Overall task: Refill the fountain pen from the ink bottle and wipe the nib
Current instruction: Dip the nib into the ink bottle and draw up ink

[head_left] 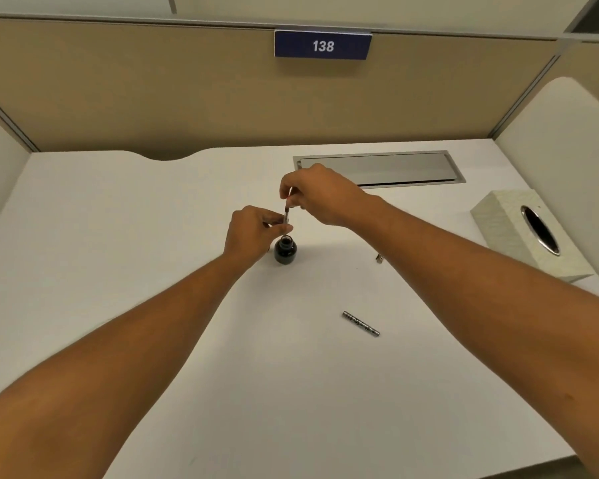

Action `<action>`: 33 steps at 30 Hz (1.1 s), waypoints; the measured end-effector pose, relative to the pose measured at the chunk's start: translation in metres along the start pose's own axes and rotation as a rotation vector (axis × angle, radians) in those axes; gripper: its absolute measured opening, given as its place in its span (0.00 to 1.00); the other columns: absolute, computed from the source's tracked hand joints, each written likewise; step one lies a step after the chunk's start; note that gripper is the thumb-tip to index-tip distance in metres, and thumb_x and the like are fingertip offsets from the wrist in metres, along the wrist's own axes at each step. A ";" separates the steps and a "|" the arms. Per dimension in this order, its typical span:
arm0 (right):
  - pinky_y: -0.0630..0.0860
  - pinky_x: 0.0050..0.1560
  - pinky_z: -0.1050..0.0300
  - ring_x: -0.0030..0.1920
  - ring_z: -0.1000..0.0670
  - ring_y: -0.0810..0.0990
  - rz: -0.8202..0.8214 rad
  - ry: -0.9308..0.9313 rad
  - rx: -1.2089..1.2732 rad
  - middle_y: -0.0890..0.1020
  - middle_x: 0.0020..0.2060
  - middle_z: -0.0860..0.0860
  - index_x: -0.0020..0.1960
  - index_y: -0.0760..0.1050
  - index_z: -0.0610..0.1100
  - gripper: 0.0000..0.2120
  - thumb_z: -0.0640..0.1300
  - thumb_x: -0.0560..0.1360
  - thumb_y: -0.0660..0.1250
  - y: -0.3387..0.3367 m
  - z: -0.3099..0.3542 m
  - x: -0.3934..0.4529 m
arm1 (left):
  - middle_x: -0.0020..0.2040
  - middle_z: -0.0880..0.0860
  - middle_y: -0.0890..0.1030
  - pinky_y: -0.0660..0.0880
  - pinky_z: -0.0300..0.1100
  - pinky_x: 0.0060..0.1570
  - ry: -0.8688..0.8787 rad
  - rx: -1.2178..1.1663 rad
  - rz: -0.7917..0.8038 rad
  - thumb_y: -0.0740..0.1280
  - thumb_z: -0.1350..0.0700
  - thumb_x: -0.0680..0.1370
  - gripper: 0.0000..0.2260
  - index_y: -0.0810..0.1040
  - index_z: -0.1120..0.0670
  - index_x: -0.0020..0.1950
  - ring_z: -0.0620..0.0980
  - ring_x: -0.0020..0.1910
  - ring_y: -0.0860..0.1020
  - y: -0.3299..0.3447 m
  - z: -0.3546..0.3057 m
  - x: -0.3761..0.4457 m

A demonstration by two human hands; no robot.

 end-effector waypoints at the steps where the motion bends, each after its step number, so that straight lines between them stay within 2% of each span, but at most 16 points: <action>1: 0.79 0.46 0.53 0.47 0.47 0.83 -0.006 0.004 -0.030 0.86 0.48 0.50 0.57 0.82 0.45 0.06 0.41 0.82 0.68 0.001 -0.001 0.001 | 0.51 0.52 0.90 0.79 0.45 0.44 0.001 -0.005 0.005 0.79 0.52 0.75 0.09 0.91 0.53 0.53 0.42 0.33 0.80 0.003 0.002 0.003; 6: 0.79 0.46 0.53 0.49 0.46 0.84 -0.004 0.003 -0.092 0.88 0.49 0.52 0.55 0.83 0.46 0.05 0.42 0.81 0.69 0.009 -0.007 0.001 | 0.53 0.52 0.90 0.80 0.44 0.45 -0.007 -0.013 0.036 0.79 0.52 0.75 0.09 0.91 0.53 0.53 0.42 0.35 0.78 0.015 0.014 0.010; 10: 0.79 0.46 0.53 0.48 0.46 0.84 -0.018 -0.006 -0.095 0.88 0.48 0.52 0.54 0.84 0.46 0.06 0.42 0.82 0.68 0.015 -0.010 0.001 | 0.51 0.49 0.89 0.67 0.30 0.39 0.026 -0.002 0.004 0.79 0.50 0.75 0.09 0.91 0.52 0.52 0.35 0.37 0.75 0.019 0.021 0.010; 14: 0.77 0.44 0.53 0.47 0.45 0.83 -0.030 -0.025 -0.104 0.88 0.48 0.51 0.54 0.83 0.46 0.06 0.42 0.82 0.67 0.015 -0.009 0.004 | 0.51 0.49 0.89 0.68 0.38 0.43 0.017 -0.014 -0.021 0.80 0.49 0.74 0.08 0.91 0.51 0.50 0.45 0.46 0.77 0.017 0.024 0.011; 18: 0.75 0.43 0.54 0.47 0.45 0.83 -0.012 -0.047 -0.128 0.87 0.48 0.51 0.53 0.83 0.46 0.06 0.42 0.82 0.67 0.018 -0.006 0.007 | 0.50 0.49 0.89 0.69 0.36 0.42 0.011 -0.038 -0.030 0.80 0.50 0.74 0.08 0.91 0.52 0.49 0.43 0.47 0.78 0.017 0.029 0.008; 22: 0.76 0.43 0.54 0.46 0.45 0.83 -0.002 -0.054 -0.163 0.87 0.49 0.51 0.54 0.83 0.46 0.06 0.41 0.82 0.67 0.023 -0.006 0.008 | 0.51 0.49 0.88 0.70 0.42 0.47 0.001 -0.009 -0.011 0.80 0.50 0.74 0.08 0.90 0.51 0.50 0.52 0.55 0.79 0.021 0.032 0.007; 25: 0.70 0.41 0.56 0.44 0.47 0.80 0.000 -0.045 -0.198 0.87 0.50 0.52 0.54 0.82 0.47 0.07 0.39 0.82 0.66 0.027 -0.006 0.009 | 0.52 0.50 0.88 0.73 0.45 0.51 -0.013 -0.019 -0.001 0.80 0.50 0.74 0.08 0.90 0.52 0.49 0.55 0.58 0.80 0.023 0.034 0.008; 28: 0.70 0.42 0.56 0.48 0.46 0.83 0.011 -0.023 -0.221 0.87 0.51 0.52 0.55 0.82 0.45 0.06 0.40 0.82 0.66 0.029 -0.008 0.011 | 0.51 0.50 0.88 0.72 0.44 0.51 -0.018 -0.027 -0.011 0.81 0.51 0.73 0.08 0.90 0.53 0.49 0.55 0.58 0.80 0.025 0.035 0.007; 33: 0.68 0.43 0.55 0.50 0.43 0.83 0.018 -0.017 -0.255 0.86 0.53 0.48 0.58 0.81 0.44 0.07 0.45 0.83 0.67 0.036 -0.009 0.015 | 0.50 0.51 0.88 0.67 0.33 0.41 -0.028 -0.039 -0.028 0.81 0.52 0.73 0.08 0.91 0.53 0.50 0.49 0.50 0.80 0.027 0.038 0.005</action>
Point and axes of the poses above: each hand's wrist, its own x-axis towards the middle knuckle, its own y-axis out of the palm, z = x × y, the point moved 7 cm from there along x, towards the middle knuckle
